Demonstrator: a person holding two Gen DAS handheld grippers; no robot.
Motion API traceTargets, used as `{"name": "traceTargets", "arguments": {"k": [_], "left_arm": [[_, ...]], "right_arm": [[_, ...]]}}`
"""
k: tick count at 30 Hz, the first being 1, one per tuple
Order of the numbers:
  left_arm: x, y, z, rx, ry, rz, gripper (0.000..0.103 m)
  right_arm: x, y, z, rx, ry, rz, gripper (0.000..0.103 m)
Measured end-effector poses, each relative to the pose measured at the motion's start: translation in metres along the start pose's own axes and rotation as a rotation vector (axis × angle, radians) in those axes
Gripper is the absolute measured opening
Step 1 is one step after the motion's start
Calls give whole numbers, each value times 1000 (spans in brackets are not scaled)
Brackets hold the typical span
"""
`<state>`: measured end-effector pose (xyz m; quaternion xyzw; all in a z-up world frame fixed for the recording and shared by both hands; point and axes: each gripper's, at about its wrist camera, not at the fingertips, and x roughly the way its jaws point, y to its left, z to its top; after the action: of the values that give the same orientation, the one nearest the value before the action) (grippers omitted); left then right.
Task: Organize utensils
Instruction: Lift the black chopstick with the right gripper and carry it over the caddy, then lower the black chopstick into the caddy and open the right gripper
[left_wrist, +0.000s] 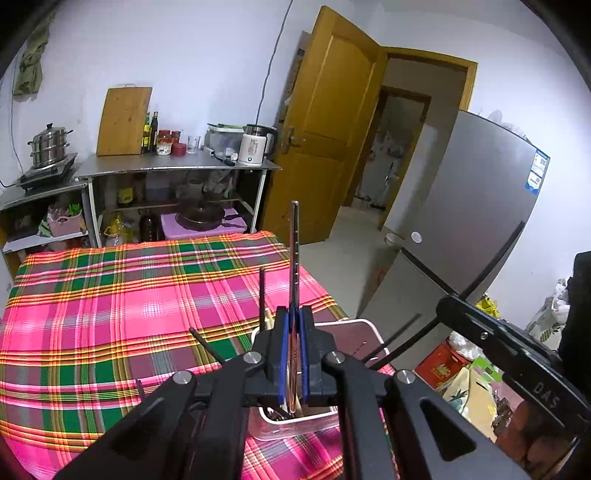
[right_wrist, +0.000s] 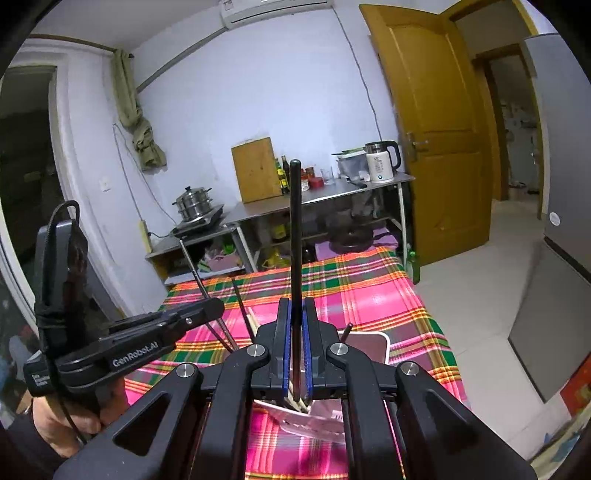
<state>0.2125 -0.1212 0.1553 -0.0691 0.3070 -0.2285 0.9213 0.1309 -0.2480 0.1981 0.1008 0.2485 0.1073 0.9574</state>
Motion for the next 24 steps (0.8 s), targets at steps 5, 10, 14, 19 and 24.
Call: {"name": "traceTargets", "arguments": {"k": [5, 10, 14, 19, 24], "left_arm": [[16, 7, -13, -2, 15, -2, 6], [26, 5, -23, 25, 20, 3, 6], [32, 4, -33, 42, 32, 10, 6], [37, 5, -42, 51, 52, 16, 6], [31, 9, -44, 45, 50, 19, 19]], "right_arm": [[15, -1, -13, -1, 34, 0, 5], [27, -6, -25, 8, 64, -3, 5], [36, -11, -34, 18, 90, -6, 5], [42, -15, -42, 31, 121, 1, 5], [44, -16, -45, 41, 150, 8, 6]]}}
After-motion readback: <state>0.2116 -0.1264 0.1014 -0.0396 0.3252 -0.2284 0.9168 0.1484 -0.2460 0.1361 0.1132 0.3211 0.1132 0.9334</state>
